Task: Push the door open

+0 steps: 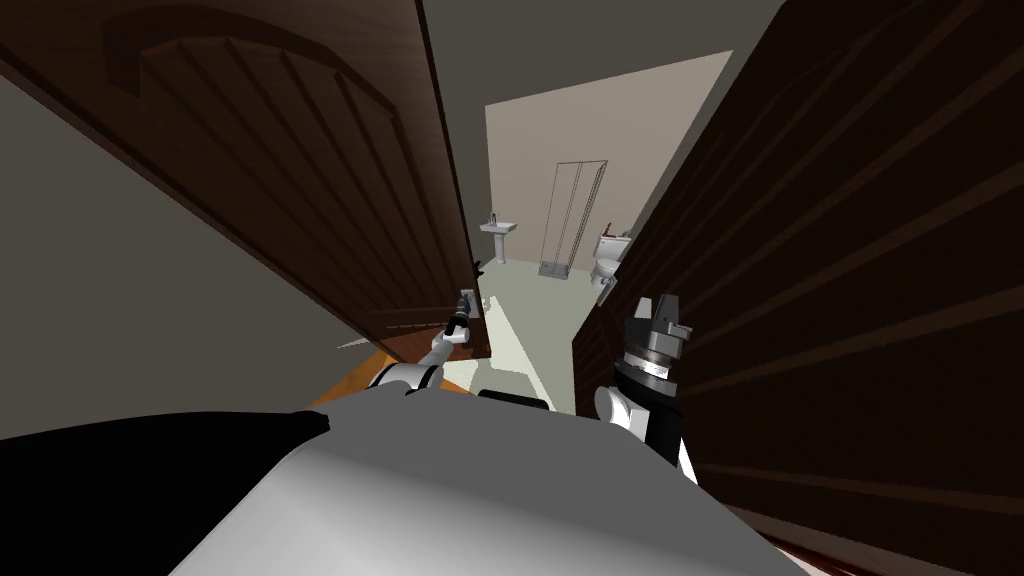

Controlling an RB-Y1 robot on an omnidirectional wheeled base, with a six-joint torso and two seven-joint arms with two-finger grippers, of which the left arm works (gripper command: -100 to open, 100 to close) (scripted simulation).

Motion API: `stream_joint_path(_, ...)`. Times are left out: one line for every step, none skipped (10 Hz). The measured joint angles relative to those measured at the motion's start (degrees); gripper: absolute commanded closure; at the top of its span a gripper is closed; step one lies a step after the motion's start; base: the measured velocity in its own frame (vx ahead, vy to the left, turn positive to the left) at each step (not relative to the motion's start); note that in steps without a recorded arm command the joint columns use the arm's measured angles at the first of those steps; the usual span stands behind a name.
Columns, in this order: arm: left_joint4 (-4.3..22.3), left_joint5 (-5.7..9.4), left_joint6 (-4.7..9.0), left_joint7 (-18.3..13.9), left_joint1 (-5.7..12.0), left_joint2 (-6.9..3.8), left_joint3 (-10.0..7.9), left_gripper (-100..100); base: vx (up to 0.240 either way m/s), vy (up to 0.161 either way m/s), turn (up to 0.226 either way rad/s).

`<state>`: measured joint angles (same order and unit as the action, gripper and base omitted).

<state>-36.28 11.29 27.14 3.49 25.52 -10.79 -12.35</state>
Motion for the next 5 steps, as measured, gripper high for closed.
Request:
stream_joint_path(0.74, 0.18, 0.25, 0.57, 0.34, 0.02, -0.77, 100, 0.166, -0.083, 0.036)
stream_joint_path(0.58, 0.35, 0.05, 0.84, 0.25, -0.2, -1.3, 100, 0.15, -0.094, 0.056)
stream_joint_path(1.19, 0.46, 0.33, 0.8, 0.46, -0.62, -1.63, 100, 0.158, -0.082, 0.059)
stream_joint_path(0.81, 0.55, 0.28, 0.77, 0.05, -0.83, -1.93, 100, 0.143, -0.073, 0.041)
stream_joint_path(-0.14, 0.65, -0.08, 0.96, -0.59, -0.87, -2.34, 100, 0.145, -0.074, 0.035)
